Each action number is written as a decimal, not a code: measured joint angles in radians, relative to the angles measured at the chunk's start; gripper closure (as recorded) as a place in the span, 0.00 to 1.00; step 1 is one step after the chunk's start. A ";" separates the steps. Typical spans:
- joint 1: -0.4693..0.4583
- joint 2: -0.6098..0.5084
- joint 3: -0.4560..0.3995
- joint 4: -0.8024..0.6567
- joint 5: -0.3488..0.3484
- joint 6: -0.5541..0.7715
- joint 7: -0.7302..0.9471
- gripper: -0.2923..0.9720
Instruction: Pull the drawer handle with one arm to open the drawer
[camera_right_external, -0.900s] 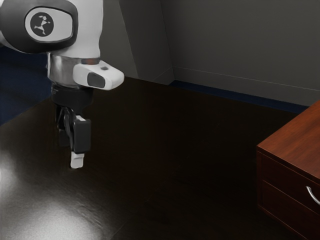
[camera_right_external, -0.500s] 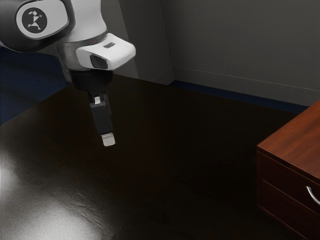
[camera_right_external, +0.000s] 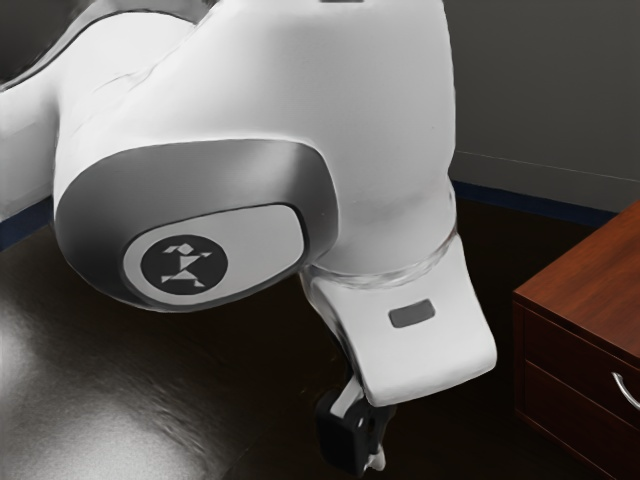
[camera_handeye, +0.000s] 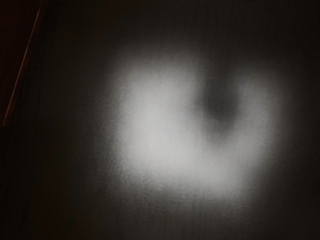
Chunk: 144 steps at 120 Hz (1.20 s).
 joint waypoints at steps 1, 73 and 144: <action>-0.001 0.000 0.000 -0.006 0.001 0.010 0.004 0.23; -0.057 0.163 0.001 -0.063 0.115 0.526 0.163 0.31; -0.058 0.297 0.007 -0.063 0.155 0.735 0.223 0.61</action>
